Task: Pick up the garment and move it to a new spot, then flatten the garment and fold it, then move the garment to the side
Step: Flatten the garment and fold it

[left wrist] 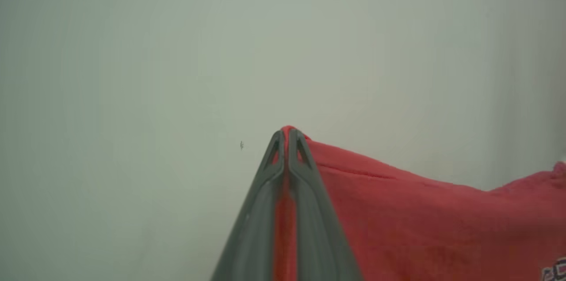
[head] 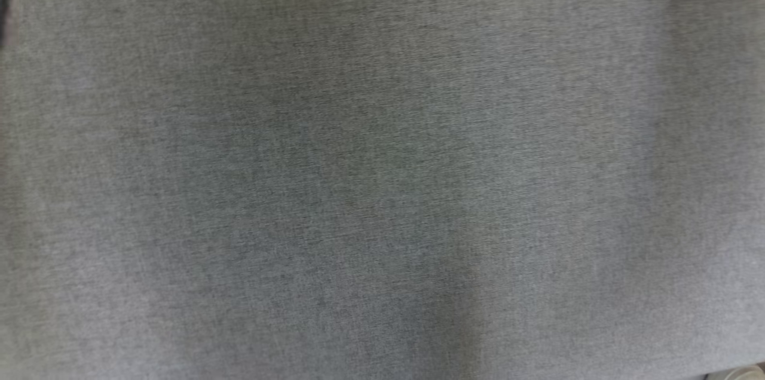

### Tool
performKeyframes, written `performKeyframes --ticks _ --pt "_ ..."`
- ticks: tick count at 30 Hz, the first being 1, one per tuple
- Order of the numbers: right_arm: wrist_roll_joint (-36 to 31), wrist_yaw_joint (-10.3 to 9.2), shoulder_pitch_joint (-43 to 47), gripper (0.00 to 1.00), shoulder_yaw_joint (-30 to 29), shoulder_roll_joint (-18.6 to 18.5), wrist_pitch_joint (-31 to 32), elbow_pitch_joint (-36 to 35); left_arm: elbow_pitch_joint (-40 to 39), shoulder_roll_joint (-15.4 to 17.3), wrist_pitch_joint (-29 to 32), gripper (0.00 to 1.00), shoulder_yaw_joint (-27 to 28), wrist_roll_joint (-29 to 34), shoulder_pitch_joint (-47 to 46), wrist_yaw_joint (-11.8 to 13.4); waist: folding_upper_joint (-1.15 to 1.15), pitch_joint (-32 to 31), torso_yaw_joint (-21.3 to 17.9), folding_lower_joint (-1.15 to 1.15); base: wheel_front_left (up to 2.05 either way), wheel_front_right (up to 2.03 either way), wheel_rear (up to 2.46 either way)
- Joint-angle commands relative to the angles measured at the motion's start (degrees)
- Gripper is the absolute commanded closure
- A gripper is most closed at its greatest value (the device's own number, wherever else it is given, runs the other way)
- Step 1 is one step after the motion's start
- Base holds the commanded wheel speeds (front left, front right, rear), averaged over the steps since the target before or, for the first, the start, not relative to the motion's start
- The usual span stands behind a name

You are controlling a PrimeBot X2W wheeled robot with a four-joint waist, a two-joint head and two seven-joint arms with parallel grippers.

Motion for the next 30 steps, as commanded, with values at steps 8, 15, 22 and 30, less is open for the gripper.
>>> performKeyframes --ticks 8,15,22,30 --pt "5.36 -0.14 13.30 1.00 6.91 -3.98 0.57 -2.12 -2.04 3.14 0.75 1.00 -3.03 -2.96 12.38 -2.30 -0.01 -3.56 1.59 -0.01 0.00 0.00 0.00" --pt "12.81 -0.14 26.75 1.00 5.82 -5.23 10.22 -6.15 -6.14 5.37 3.56 1.00 -4.99 -6.79 23.56 -2.47 -0.01 -9.34 2.31 -0.01 0.00 0.00 0.00" --pt "15.82 -0.14 38.29 1.00 3.07 -2.62 22.64 -9.06 -7.09 5.33 7.11 1.00 -7.16 -10.69 34.25 -1.97 -0.01 -15.26 1.92 -0.01 0.00 0.00 0.00" --pt "17.51 -0.14 53.05 1.00 0.76 0.28 33.90 -11.77 -6.99 4.78 8.74 1.00 -9.54 -14.44 48.48 -1.20 -0.01 -23.33 1.55 -0.01 0.00 0.00 0.00"
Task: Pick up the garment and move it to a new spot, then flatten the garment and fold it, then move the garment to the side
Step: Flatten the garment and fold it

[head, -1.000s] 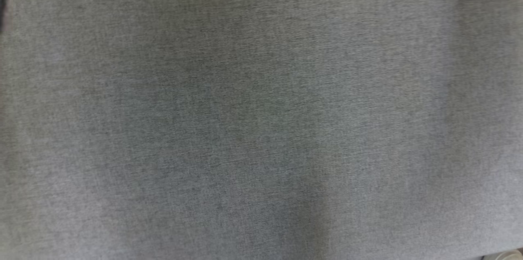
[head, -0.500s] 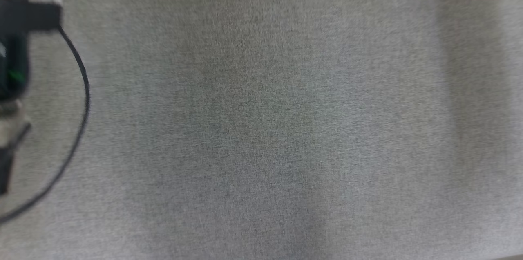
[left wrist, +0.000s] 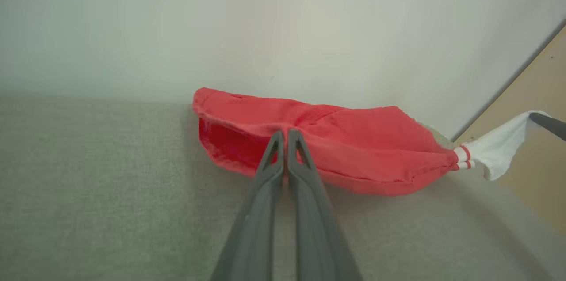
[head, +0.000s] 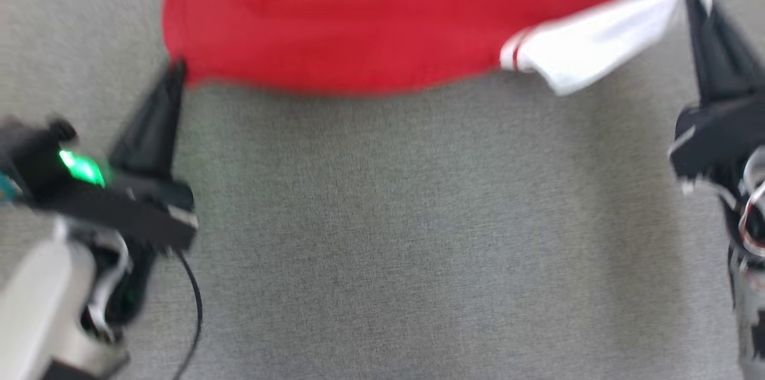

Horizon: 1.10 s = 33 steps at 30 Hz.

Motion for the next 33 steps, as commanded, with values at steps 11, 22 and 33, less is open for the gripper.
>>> performKeyframes --ticks 11,22,33 --pt "0.09 -0.14 16.45 1.00 -6.57 4.45 5.08 0.33 0.45 -1.09 -2.20 1.00 -3.42 -2.08 19.10 1.91 0.00 -15.60 0.50 0.01 0.00 0.00 0.00" --pt "-1.23 -0.14 30.18 1.00 -13.10 9.02 11.33 -5.32 1.07 -3.41 -5.21 1.00 -5.74 -1.84 30.43 4.77 0.00 -21.87 1.09 0.01 0.00 0.00 0.00" --pt "-1.18 -0.14 38.50 1.00 -13.74 10.21 20.89 -10.77 1.65 -2.61 -3.79 1.00 -6.98 -1.86 35.11 7.28 0.00 -22.84 0.78 0.01 0.00 0.00 0.00"
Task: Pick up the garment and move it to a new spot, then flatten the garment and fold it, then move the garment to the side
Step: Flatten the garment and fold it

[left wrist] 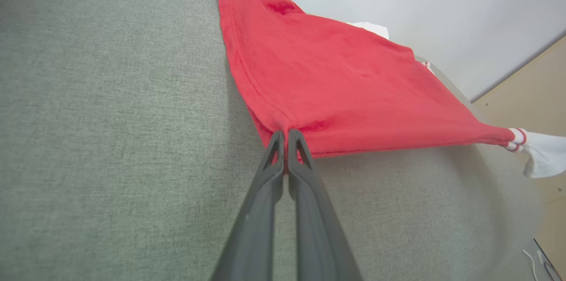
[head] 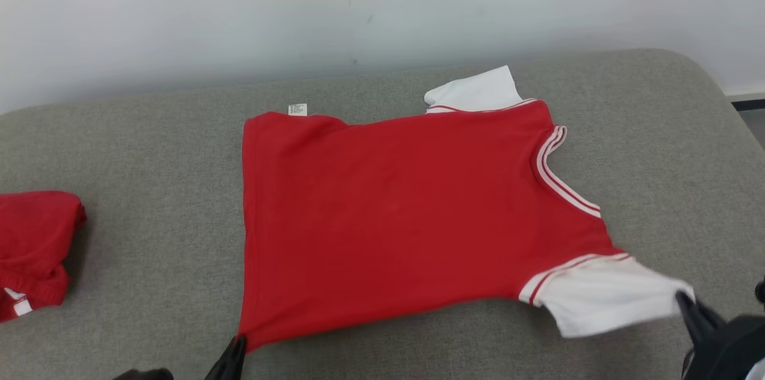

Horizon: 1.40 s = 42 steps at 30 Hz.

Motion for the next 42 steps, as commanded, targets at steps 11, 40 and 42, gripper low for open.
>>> performKeyframes --ticks 11,40,42 --pt "4.33 -0.14 10.35 1.00 -2.28 1.02 12.40 -3.91 -1.01 1.75 2.04 1.00 -0.82 -0.04 5.46 3.81 0.01 -0.66 -0.09 -0.01 0.00 0.00 0.00" --pt "8.61 -0.14 3.27 1.00 2.09 -4.93 2.60 -5.72 -9.16 6.80 10.81 1.00 -2.40 2.86 2.97 8.66 0.01 2.77 -0.89 -0.01 0.00 0.00 0.00" --pt "8.12 -0.14 0.92 1.00 3.64 -5.91 0.45 -3.65 -8.00 6.40 10.68 1.00 -2.43 3.53 1.18 8.77 0.01 3.27 -0.67 -0.01 0.00 0.00 0.00"
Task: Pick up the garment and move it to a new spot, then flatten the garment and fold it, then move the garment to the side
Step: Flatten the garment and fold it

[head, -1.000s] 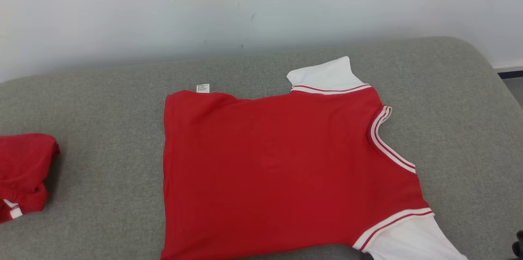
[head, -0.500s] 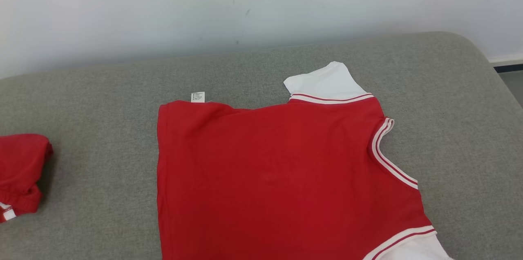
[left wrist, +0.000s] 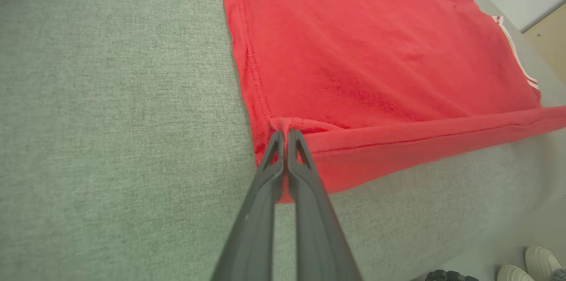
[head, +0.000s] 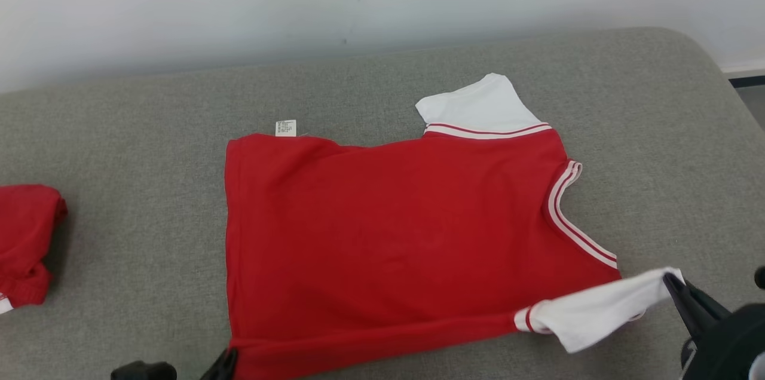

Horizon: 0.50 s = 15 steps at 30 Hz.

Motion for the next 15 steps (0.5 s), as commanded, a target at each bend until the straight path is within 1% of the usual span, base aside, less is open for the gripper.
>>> performKeyframes --ticks 1,9,15 --pt "-0.54 -0.14 -1.71 1.00 0.71 -0.75 -1.40 1.23 0.81 -0.44 -0.24 1.00 0.08 0.94 -1.40 -0.06 0.00 0.71 0.40 0.00 0.00 0.00 0.00" --pt "-1.71 -0.14 -10.50 1.00 6.53 -4.59 -8.75 10.16 6.54 -2.94 -1.17 1.00 -0.51 3.49 -7.96 0.70 0.00 2.36 1.51 0.00 0.00 0.00 0.00" --pt "-2.59 -0.14 -15.06 1.00 8.88 -6.79 -13.04 15.56 10.16 -4.81 -1.58 1.00 -1.74 4.84 -12.10 0.13 0.00 4.24 2.75 0.00 0.00 0.00 0.00"
